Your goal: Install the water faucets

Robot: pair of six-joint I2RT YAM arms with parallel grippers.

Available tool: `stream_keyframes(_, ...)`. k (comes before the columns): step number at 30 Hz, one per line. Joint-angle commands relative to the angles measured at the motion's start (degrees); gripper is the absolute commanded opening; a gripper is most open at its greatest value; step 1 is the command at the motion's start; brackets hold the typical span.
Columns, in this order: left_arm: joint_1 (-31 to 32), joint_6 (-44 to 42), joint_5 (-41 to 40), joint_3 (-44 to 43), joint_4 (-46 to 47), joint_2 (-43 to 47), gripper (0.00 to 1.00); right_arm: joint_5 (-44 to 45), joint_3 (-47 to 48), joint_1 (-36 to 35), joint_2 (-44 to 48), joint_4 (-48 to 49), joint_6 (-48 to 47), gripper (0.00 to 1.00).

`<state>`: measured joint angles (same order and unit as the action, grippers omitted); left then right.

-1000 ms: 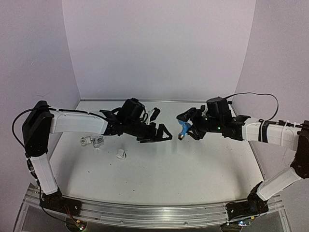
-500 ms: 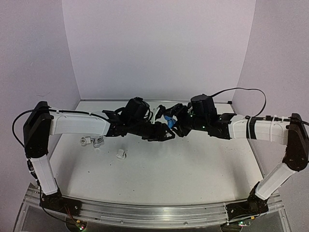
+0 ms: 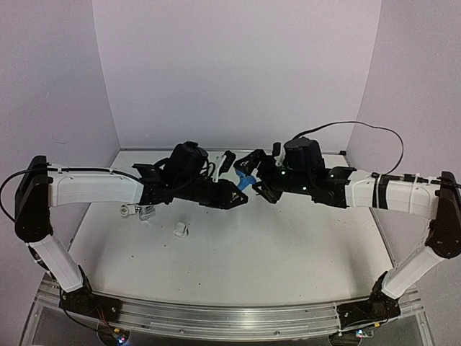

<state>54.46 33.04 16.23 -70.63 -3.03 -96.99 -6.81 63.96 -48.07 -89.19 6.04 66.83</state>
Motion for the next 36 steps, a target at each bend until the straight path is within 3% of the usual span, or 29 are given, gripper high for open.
stream_keyframes(1, -2.46, -1.35, 3.38, 2.62, 2.77, 7.77, 0.0, -4.8, -0.92, 2.7, 6.33, -6.0, -22.76, 0.98)
stream_keyframes(4, -3.92, -0.72, 9.21, 4.68, 2.76, 10.28, 0.0, -21.12, -1.76, 9.02, 7.72, -8.21, -32.72, 0.98)
stream_keyframes(6, -4.48, -0.64, 12.94, 5.47, 2.76, 11.62, 0.0, -25.46, -1.07, 11.87, 8.65, -11.87, -40.2, 0.98)
stream_keyframes(8, -5.49, 0.75, 18.94, 6.11, 3.55, 12.38, 0.0, -35.08, -0.72, 13.53, 9.07, -12.69, -49.23, 0.98)
stream_keyframes(13, -7.57, 6.36, 33.84, 6.04, 6.52, 12.12, 0.0, -55.48, 1.83, 13.75, 8.69, -14.22, -61.27, 0.98)
stream_keyframes(20, -6.53, 9.54, 42.39, 7.07, 9.44, 13.65, 0.0, -64.42, 13.9, 12.88, -2.72, -15.01, -59.99, 0.96)
stream_keyframes(24, -6.23, 10.63, 42.3, 7.04, 9.6, 13.67, 0.0, -69.06, 19.02, 8.36, -7.99, -15.01, -59.71, 0.81)
stream_keyframes(28, -6.2, 10.76, 42.04, 7.15, 9.81, 13.88, 0.0, -73.69, 20.89, 6.86, -10.88, -13.18, -56.81, 0.5)
stream_keyframes(30, -6.2, 10.73, 42.09, 7.28, 9.88, 13.92, 0.0, -73.29, 21.03, 6.16, -11.24, -12.79, -56.24, 0.39)
stream_keyframes(33, -6.2, 10.52, 42.23, 7.5, 10.05, 13.78, 0.0, -71.14, 20.92, 5.28, -11.56, -10.87, -53.3, 0.0)
stream_keyframes(35, -6.35, 10.24, 42.11, 8.17, 10.09, 13.99, 0.0, -68.9, 19.86, 5.23, -11.12, -7.84, -50.07, 0.0)
stream_keyframes(36, -6.55, 10.36, 41.29, 8.87, 10.03, 14.43, 0.06, -66.84, 18.67, 5.35, -9.93, -7.31, -49.81, 0.0)
